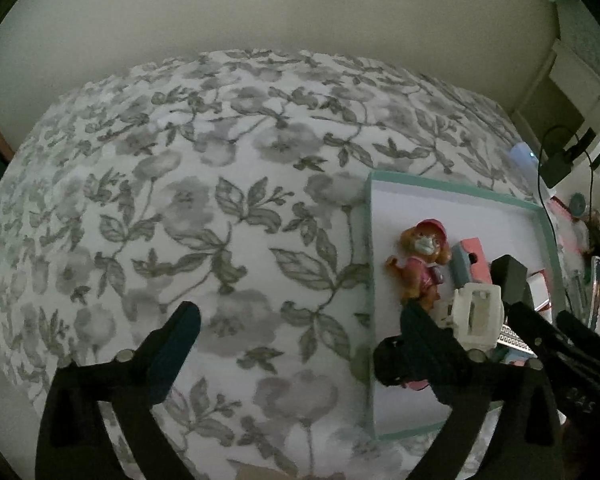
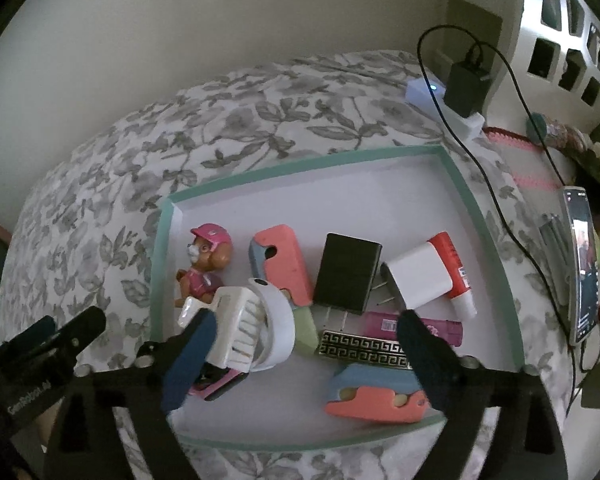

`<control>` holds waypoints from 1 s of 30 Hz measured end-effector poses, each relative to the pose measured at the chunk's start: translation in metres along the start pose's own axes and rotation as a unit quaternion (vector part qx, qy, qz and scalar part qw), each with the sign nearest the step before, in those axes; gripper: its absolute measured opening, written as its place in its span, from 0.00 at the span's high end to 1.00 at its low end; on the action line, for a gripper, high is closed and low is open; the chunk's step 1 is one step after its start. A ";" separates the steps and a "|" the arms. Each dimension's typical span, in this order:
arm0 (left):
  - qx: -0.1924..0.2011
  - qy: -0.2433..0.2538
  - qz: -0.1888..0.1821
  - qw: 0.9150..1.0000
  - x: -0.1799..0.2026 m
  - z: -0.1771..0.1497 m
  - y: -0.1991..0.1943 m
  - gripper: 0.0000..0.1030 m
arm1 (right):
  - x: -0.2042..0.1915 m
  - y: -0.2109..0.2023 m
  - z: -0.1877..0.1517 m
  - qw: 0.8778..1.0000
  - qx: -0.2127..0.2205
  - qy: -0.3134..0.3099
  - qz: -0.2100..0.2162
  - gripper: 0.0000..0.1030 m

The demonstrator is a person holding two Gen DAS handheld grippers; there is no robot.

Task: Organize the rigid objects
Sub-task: 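Open both tools to release the clip and knife in the tray, then withdraw both open tools from the tray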

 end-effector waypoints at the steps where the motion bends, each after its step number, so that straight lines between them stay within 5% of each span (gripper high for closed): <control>1: 0.002 0.000 0.001 1.000 -0.001 -0.001 -0.002 0.02 | -0.001 -0.001 0.000 1.000 0.003 -0.003 0.000 0.00; 15: 0.010 -0.022 -0.016 1.000 -0.021 -0.009 -0.023 0.02 | -0.012 -0.016 -0.007 1.000 0.022 -0.019 0.004 0.00; 24: 0.036 -0.010 0.027 0.999 -0.025 -0.010 -0.039 0.02 | -0.018 -0.026 -0.008 0.999 0.033 -0.027 0.010 0.00; 30: 0.042 -0.007 0.023 0.999 -0.024 -0.008 -0.043 0.02 | -0.020 -0.030 -0.007 0.999 0.040 -0.030 0.012 0.00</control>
Point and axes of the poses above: each gripper's, at about its wrist camera, not at the fingertips, and y roughly the way its jaws point, x to its right, z to its top, the point moved 6 cm from there along y, roughly the way its jaws point, and after that the axes turned 2 degrees about x, right-handed, at the moved point
